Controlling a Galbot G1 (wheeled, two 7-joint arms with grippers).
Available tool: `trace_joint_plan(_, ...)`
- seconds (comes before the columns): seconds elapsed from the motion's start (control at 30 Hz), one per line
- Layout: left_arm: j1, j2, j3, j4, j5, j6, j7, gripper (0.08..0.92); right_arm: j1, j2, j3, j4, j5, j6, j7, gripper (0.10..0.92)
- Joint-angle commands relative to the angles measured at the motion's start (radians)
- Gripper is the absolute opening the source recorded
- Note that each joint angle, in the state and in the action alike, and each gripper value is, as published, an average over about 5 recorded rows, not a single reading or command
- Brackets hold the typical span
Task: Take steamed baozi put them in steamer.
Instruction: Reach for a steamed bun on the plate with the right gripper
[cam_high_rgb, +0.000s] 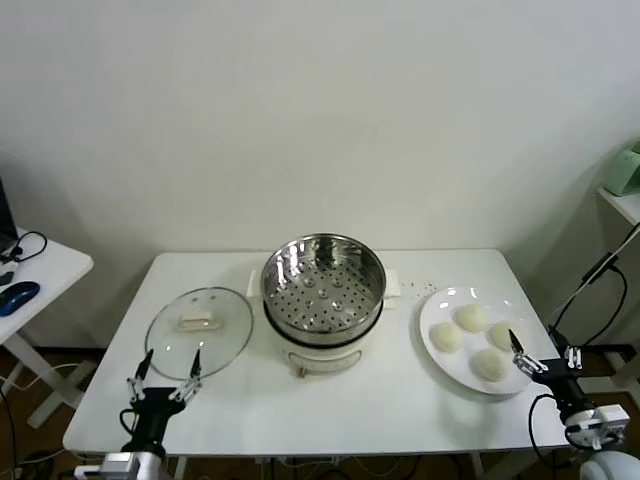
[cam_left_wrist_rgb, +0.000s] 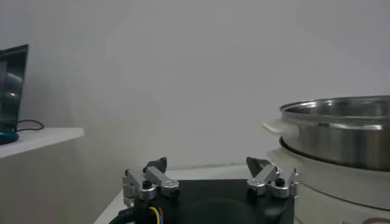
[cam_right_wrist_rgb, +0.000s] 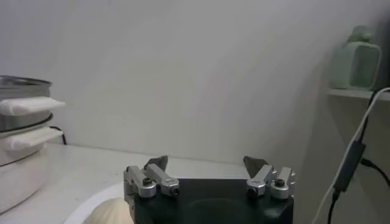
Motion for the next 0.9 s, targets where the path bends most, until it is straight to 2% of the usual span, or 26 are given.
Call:
trace_joint_plan(0.03,-0.002,0.01,0.006,0.003,0.01,0.008,0.007,0.823,0.034,-0.012,0.005,0.0,-0.05,-0.013,-0.009,0.823)
trace_joint_plan(0.23,-0.018,0.017,0.017,0.008,0.024,0.02,0.016,0.823,0.184,-0.18,-0.06,-0.008,-0.139,-0.197,-0.114,0.823)
trace_joint_plan(0.47,-0.012,0.015,0.01,-0.016,-0.032,0.014,0.057,0.823,0.445,-0.464,-0.287,-0.139,-0.189,-0.306,-0.337,0.823)
trace_joint_plan(0.7,0.0,-0.006,0.016,-0.022,-0.024,0.007,0.056,0.823,0.893,-0.629,-0.757,-0.283,-0.266,-0.331,-0.623,0.823)
trace_joint_plan(0.9,0.003,0.001,0.004,-0.039,-0.047,0.02,0.058,0.823,1.387,-0.629,-1.285,-0.413,-0.344,-0.27,-0.811,0.823)
